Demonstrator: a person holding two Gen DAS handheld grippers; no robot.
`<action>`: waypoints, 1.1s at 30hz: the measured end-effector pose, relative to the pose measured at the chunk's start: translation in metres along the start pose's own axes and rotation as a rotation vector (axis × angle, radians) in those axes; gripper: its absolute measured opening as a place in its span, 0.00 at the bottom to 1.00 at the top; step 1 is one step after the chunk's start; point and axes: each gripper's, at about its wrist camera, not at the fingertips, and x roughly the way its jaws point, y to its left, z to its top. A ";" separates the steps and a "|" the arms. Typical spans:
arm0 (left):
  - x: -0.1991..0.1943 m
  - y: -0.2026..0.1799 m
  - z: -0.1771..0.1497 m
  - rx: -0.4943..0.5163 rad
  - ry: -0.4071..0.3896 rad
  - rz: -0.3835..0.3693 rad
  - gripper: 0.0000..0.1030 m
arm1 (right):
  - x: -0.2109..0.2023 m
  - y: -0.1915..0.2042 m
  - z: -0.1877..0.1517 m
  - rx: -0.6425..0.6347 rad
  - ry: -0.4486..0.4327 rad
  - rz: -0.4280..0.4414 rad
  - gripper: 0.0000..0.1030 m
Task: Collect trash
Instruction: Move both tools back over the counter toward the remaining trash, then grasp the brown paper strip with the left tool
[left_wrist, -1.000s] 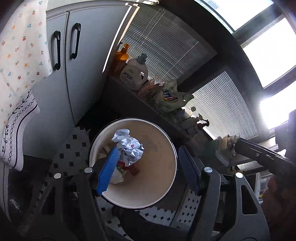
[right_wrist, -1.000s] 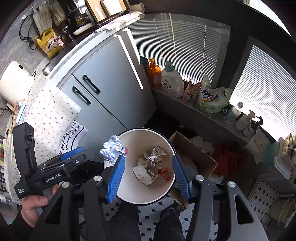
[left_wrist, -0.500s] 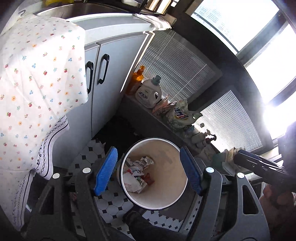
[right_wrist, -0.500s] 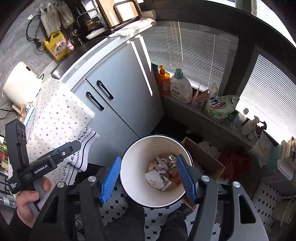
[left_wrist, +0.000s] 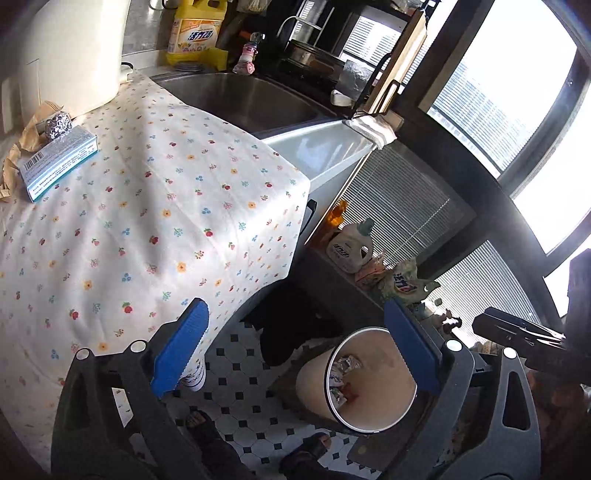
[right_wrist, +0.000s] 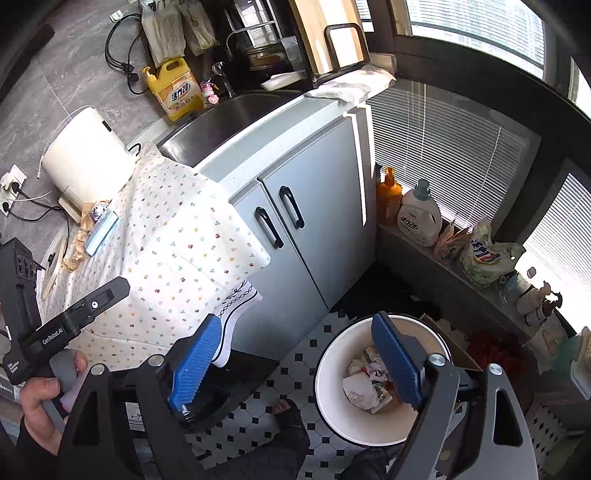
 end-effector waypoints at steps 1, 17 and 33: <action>-0.005 0.007 0.003 -0.004 -0.011 0.008 0.94 | 0.000 0.008 0.003 -0.006 -0.012 0.000 0.86; -0.076 0.127 0.052 -0.071 -0.166 0.109 0.94 | 0.031 0.123 0.043 -0.043 -0.096 0.058 0.92; -0.093 0.269 0.068 -0.308 -0.232 0.277 0.94 | 0.071 0.205 0.075 -0.134 -0.084 0.094 0.92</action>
